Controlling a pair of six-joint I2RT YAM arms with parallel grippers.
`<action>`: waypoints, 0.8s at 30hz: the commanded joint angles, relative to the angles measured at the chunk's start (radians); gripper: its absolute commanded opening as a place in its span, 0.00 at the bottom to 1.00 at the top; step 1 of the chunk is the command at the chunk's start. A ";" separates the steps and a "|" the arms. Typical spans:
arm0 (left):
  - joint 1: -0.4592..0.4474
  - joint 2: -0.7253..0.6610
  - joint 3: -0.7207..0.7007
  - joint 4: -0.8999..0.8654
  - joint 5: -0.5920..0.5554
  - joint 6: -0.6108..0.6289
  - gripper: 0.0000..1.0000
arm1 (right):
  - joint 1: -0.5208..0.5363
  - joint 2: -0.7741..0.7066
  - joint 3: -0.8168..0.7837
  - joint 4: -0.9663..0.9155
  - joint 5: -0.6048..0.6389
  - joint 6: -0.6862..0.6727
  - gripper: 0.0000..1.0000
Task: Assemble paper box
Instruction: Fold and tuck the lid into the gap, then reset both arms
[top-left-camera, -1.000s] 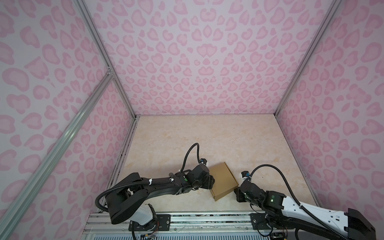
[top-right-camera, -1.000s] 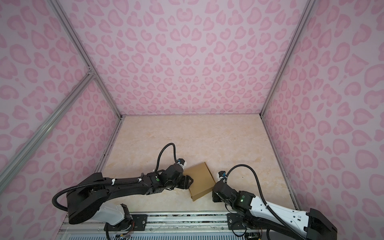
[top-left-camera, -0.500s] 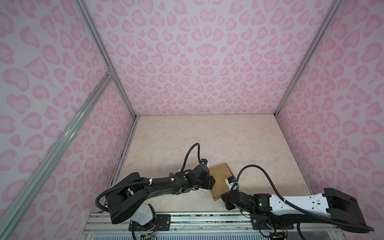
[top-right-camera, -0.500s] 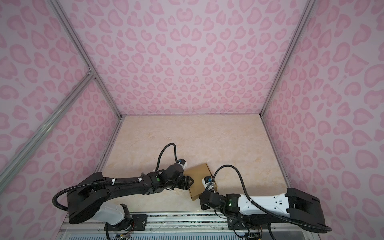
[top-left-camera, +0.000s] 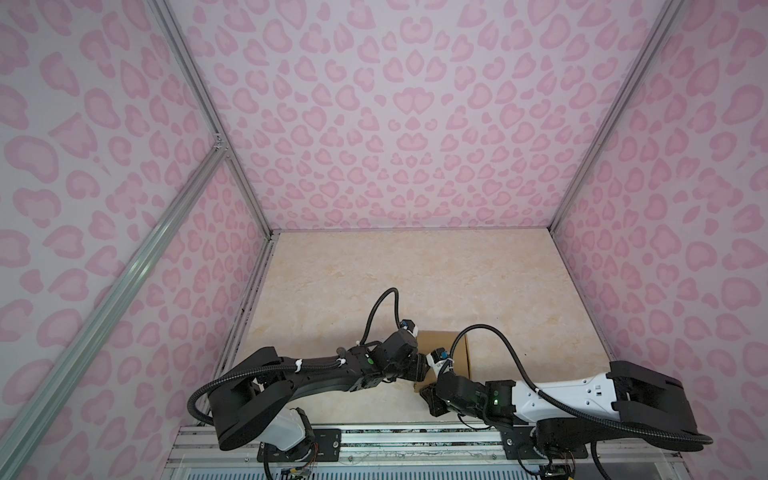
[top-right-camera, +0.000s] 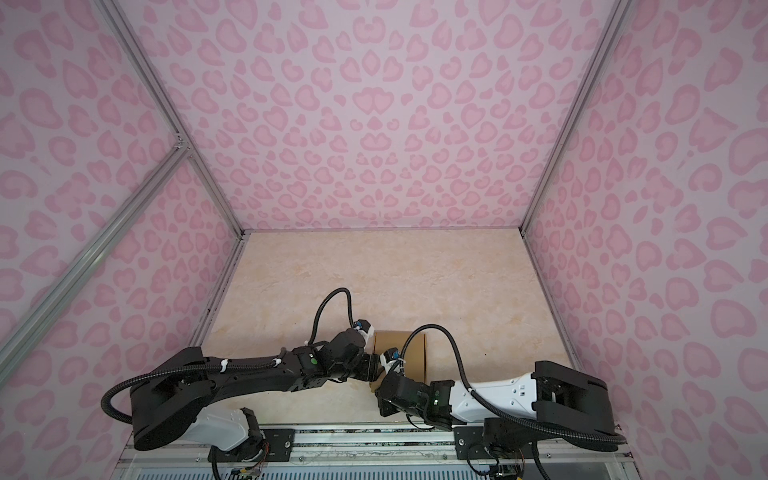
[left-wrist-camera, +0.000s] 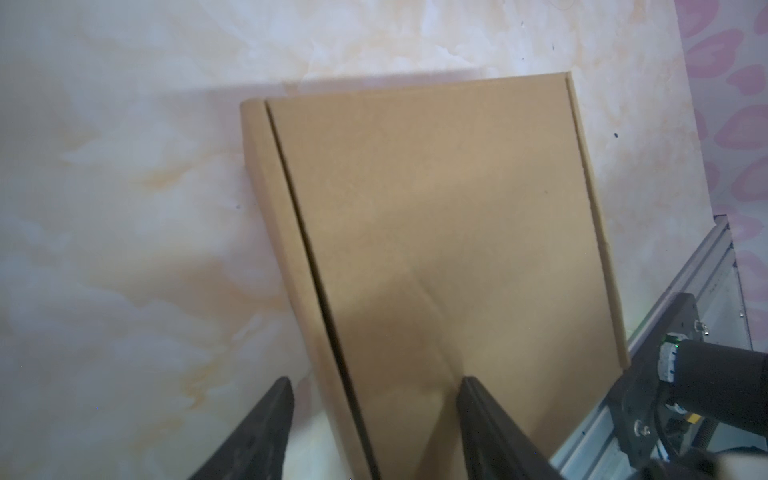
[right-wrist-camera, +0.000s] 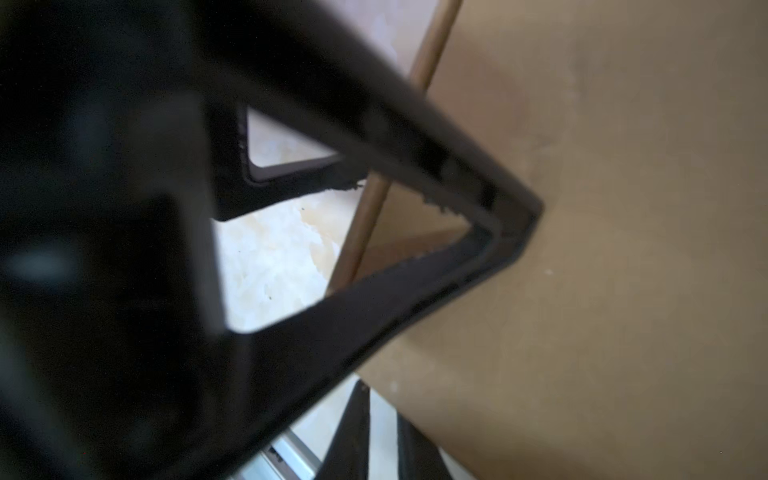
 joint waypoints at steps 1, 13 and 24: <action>0.016 -0.020 0.004 -0.179 0.007 0.055 0.67 | -0.005 -0.032 0.025 -0.023 0.069 -0.074 0.16; 0.119 -0.166 0.197 -0.361 -0.076 0.178 0.86 | -0.149 -0.422 0.136 -0.367 0.170 -0.330 0.38; 0.246 -0.278 0.319 -0.478 -0.189 0.277 0.98 | -0.584 -0.631 0.213 -0.463 0.134 -0.428 0.87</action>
